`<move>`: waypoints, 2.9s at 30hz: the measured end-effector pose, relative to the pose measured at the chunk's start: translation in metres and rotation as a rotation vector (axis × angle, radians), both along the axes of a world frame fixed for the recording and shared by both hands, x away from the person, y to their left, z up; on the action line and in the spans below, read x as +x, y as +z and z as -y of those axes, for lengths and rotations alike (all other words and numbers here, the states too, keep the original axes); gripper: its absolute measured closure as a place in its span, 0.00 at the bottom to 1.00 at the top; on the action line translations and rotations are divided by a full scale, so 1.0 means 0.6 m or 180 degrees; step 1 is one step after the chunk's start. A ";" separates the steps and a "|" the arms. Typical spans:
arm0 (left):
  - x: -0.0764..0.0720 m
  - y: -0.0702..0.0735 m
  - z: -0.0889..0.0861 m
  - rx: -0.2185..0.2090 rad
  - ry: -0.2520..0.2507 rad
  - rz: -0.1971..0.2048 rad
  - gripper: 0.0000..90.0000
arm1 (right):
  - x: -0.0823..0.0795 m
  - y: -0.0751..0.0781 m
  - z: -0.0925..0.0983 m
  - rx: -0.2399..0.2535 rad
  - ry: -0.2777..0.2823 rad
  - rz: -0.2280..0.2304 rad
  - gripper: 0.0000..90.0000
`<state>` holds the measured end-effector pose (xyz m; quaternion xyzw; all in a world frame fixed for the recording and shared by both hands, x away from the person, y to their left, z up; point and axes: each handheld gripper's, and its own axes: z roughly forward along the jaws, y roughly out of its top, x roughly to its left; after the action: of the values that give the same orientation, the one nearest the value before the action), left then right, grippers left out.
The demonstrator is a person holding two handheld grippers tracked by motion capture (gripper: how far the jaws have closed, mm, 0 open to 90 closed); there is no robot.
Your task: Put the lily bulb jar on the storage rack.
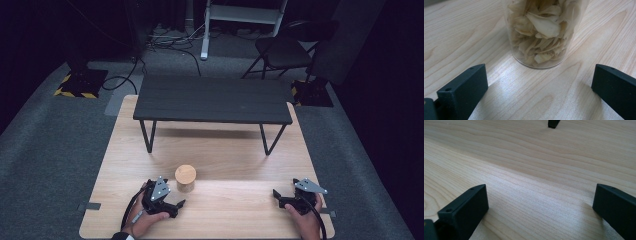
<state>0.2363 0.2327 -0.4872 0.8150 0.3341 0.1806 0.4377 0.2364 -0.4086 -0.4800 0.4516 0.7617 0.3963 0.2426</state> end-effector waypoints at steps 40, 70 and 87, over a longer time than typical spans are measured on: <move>0.005 0.049 -0.004 -0.0007 -0.0056 0.0156 0.01 | 0.001 0.000 0.002 0.0001 0.0050 -0.0003 0.00; 0.044 0.082 0.053 -0.0037 -0.0251 0.0305 0.26 | 0.001 0.000 0.004 -0.0002 0.0094 -0.0003 0.00; 0.046 0.097 0.043 -0.0148 -0.0225 0.0237 0.27 | 0.001 0.001 0.005 -0.0001 0.0098 -0.0005 0.00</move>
<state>0.2636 0.2068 -0.4288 0.8086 0.2928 0.1875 0.4746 0.2368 -0.4113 -0.4797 0.4401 0.7688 0.3996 0.2358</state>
